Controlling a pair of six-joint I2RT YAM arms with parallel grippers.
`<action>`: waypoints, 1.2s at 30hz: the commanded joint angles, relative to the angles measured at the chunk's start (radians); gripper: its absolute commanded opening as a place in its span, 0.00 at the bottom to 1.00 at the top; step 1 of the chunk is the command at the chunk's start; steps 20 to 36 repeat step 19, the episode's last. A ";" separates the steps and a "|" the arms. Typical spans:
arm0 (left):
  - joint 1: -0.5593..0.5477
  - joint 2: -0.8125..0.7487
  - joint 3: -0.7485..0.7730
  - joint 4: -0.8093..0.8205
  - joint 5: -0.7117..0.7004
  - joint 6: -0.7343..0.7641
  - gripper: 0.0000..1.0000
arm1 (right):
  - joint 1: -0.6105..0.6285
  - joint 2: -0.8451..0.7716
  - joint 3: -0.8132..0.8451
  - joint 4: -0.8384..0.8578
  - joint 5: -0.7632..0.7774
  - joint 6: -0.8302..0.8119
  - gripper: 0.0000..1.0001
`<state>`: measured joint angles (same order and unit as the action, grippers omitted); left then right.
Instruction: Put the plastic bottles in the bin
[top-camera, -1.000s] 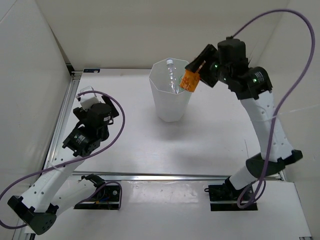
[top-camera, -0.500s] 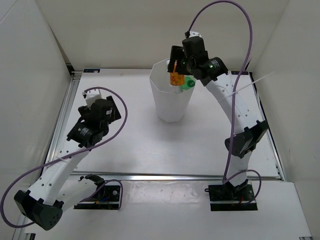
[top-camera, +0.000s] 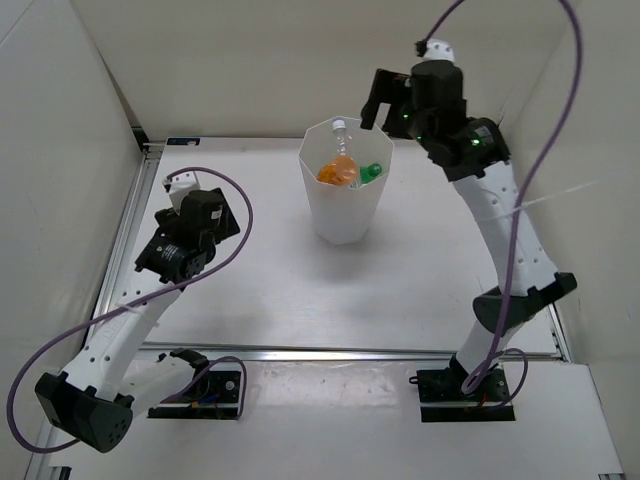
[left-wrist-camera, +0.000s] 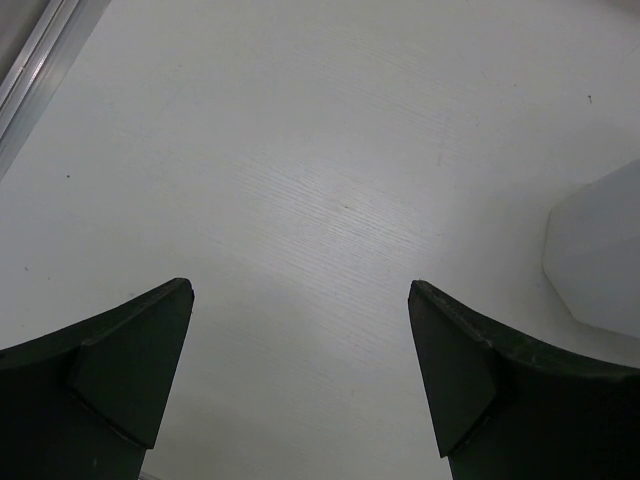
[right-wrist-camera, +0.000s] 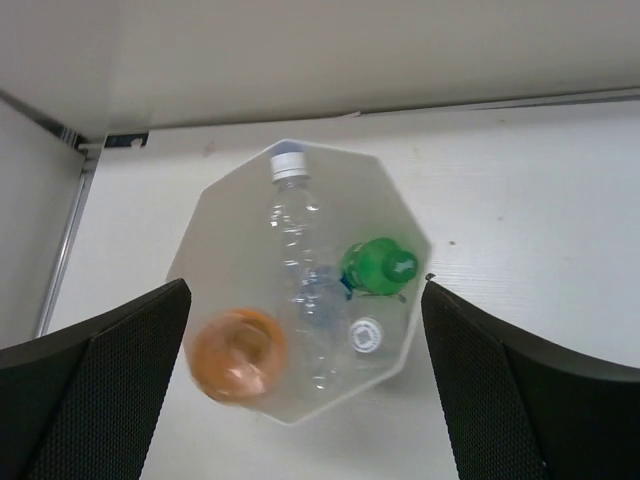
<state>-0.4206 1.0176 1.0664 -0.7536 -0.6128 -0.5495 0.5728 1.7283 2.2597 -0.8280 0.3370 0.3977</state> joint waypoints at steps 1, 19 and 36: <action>0.006 0.007 0.052 -0.006 0.019 -0.020 0.99 | -0.069 -0.062 -0.009 -0.109 -0.016 0.052 1.00; 0.057 -0.005 0.029 -0.006 0.084 -0.064 0.99 | -0.291 -0.314 -0.390 -0.190 -0.228 0.144 1.00; 0.057 -0.005 0.029 -0.006 0.084 -0.064 0.99 | -0.291 -0.314 -0.390 -0.190 -0.228 0.144 1.00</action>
